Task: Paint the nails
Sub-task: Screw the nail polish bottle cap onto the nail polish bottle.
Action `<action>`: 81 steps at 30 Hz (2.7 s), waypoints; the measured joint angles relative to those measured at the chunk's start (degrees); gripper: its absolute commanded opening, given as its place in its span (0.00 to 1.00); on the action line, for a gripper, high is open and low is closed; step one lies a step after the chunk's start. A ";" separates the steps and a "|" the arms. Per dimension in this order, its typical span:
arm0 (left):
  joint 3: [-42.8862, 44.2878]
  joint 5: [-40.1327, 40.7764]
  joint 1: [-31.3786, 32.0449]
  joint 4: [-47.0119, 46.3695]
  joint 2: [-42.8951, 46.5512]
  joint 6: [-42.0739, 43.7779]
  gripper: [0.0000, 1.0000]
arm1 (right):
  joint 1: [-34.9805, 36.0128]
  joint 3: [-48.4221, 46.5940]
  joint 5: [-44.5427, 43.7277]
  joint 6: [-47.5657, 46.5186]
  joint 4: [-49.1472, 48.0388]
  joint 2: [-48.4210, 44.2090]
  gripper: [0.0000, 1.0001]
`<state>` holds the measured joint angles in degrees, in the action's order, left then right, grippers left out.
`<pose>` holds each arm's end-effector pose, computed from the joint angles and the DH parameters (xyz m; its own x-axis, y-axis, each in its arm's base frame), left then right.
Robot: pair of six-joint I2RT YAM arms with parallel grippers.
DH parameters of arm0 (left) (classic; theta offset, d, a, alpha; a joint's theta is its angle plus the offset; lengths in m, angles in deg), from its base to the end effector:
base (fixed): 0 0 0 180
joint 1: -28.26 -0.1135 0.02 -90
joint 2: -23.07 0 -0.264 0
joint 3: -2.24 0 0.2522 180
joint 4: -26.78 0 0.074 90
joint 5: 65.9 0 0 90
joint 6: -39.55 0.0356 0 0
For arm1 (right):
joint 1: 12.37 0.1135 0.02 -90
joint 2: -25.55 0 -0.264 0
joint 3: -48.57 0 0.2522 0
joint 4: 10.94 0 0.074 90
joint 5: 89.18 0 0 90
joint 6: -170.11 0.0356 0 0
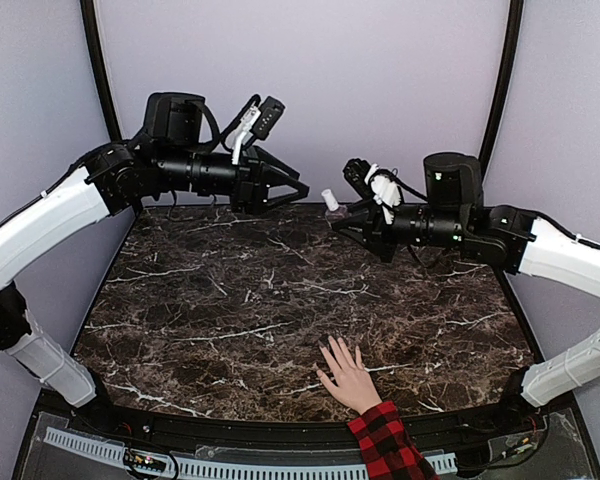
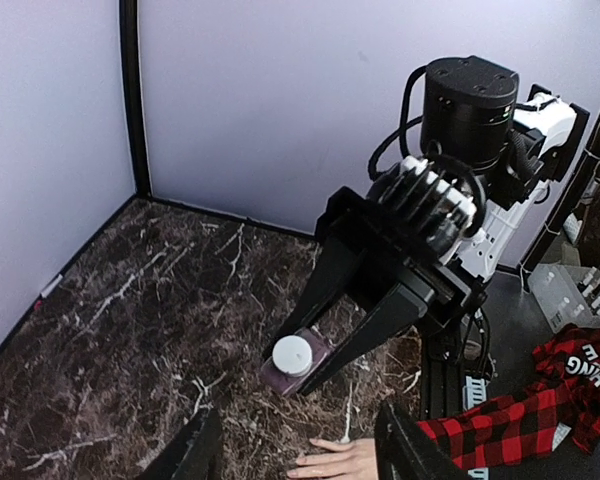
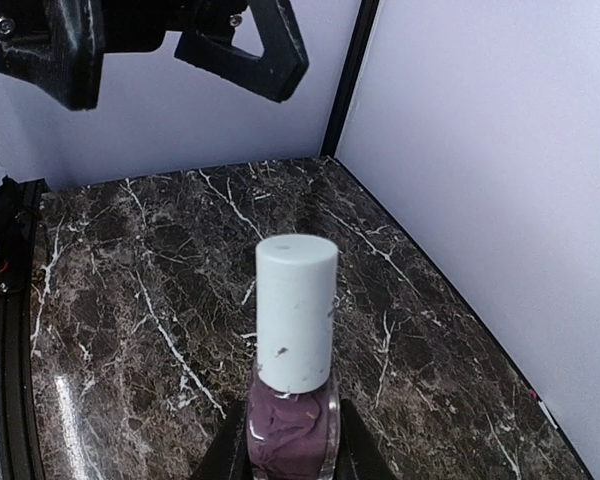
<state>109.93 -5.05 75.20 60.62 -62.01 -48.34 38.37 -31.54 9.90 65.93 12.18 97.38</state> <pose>0.2149 -0.2553 0.4530 -0.0974 0.1513 -0.9837 0.9685 0.2418 -0.0587 0.1809 0.2302 0.3727 0.0538 -0.3164 -0.9471 -0.8746 0.4428 -0.1976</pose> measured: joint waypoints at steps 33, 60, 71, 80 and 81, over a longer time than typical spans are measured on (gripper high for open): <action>3.67 -7.93 -0.24 6.40 -9.99 -9.53 0.28 | 5.35 2.67 -11.78 -1.64 0.98 1.22 0.00; 0.92 -14.40 -0.72 8.55 -8.83 4.39 0.02 | 4.39 1.38 0.92 -1.62 6.38 1.88 0.00; -3.37 -21.31 1.38 8.59 -4.98 17.29 0.04 | 2.29 -0.66 21.35 -1.77 11.41 2.25 0.00; -4.92 -22.25 2.54 7.87 -3.04 23.26 0.39 | 0.87 -1.29 29.99 -1.60 10.62 2.95 0.00; -5.46 -21.31 2.54 7.17 -2.58 22.45 0.43 | 0.81 -1.29 29.62 -1.40 9.46 2.82 0.00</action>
<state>104.47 -26.36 77.74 67.79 -64.59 -25.89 39.18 -32.83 39.52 64.53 21.65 100.20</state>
